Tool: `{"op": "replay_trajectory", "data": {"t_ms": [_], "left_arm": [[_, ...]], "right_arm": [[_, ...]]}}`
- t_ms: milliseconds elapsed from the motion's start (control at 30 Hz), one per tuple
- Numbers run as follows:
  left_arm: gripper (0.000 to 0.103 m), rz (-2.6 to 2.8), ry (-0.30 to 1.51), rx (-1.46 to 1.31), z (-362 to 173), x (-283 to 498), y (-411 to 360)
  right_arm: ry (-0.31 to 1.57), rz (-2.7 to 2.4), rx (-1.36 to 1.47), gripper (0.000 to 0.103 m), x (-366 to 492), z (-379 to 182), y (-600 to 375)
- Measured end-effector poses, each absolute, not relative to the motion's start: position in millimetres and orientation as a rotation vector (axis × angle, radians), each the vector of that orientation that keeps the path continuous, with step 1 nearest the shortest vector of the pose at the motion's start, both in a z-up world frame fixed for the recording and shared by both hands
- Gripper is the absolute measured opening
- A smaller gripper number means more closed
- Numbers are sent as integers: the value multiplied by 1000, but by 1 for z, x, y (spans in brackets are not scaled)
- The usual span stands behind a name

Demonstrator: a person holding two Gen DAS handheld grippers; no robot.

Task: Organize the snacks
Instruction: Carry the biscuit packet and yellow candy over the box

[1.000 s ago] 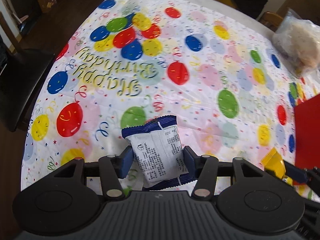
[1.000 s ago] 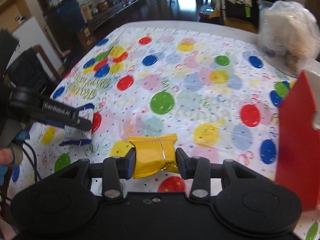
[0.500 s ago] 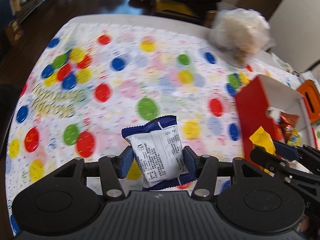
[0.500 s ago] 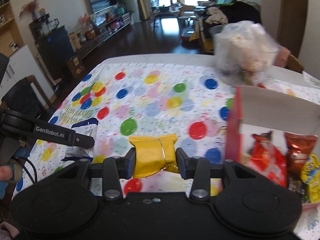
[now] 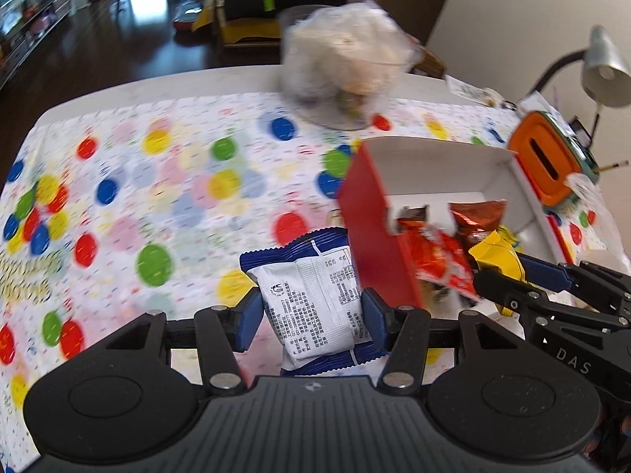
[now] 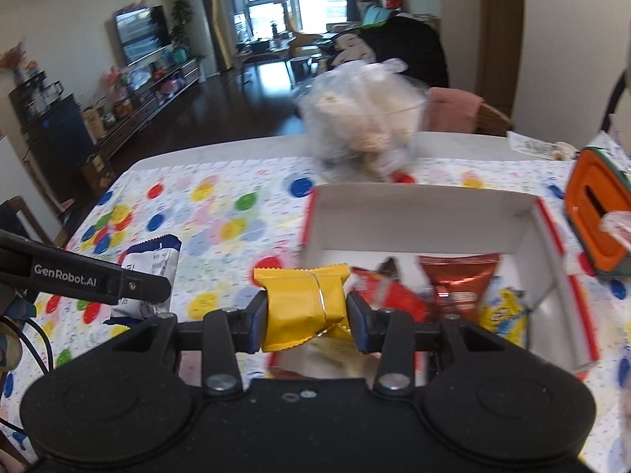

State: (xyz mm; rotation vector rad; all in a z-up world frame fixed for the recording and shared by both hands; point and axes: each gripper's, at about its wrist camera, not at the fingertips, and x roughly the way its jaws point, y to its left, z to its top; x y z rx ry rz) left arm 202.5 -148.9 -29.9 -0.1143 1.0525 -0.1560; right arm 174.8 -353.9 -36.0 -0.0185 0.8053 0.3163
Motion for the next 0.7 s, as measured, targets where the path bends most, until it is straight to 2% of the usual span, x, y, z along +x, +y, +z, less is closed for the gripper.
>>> {"op": "replay_trajectory", "data": {"t_ms": [700], "left_arm": [[54, -271, 1094, 44, -38, 251, -281]], "right_arm": [[824, 139, -42, 40, 201, -55, -469]]}}
